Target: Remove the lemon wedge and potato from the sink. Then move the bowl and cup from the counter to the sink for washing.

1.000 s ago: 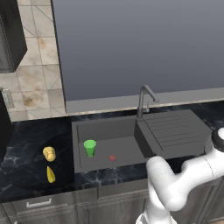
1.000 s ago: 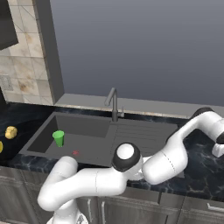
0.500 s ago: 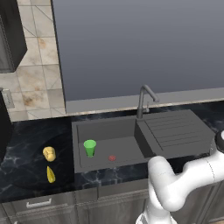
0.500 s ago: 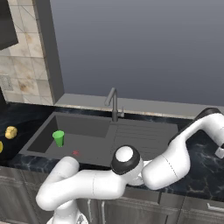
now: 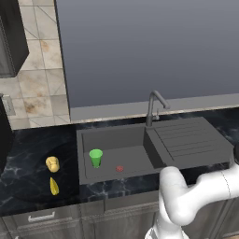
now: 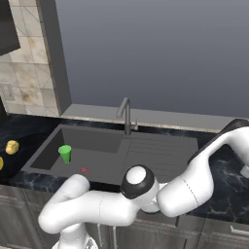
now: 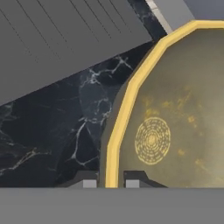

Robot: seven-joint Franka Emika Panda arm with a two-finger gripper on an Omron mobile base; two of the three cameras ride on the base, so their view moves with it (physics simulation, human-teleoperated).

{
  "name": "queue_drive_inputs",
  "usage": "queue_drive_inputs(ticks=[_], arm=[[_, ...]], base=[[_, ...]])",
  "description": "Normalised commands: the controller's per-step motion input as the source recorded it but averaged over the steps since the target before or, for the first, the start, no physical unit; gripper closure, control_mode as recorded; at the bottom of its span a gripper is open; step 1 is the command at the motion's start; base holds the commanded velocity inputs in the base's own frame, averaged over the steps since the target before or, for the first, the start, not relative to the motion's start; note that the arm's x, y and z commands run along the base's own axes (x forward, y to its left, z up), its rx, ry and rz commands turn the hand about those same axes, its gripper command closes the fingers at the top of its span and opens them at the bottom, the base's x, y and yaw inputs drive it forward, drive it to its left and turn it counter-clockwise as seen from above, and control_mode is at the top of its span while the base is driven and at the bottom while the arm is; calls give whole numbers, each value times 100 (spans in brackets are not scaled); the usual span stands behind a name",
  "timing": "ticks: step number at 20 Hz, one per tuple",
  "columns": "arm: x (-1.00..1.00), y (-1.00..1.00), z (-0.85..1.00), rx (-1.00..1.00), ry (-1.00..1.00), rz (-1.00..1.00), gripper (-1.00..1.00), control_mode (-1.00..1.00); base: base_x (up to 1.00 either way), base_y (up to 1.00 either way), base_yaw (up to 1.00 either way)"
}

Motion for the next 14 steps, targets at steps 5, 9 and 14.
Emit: queue_drive_inputs(ticks=[5, 9, 14], arm=[[-18, 21, 13, -10, -4, 20, 100, -100], [-20, 16, 14, -12, -4, 19, 100, -100], [-19, 18, 12, -12, -2, 19, 100, -100]], base=[[0, 0, 0], [0, 0, 0], [0, 0, 0]])
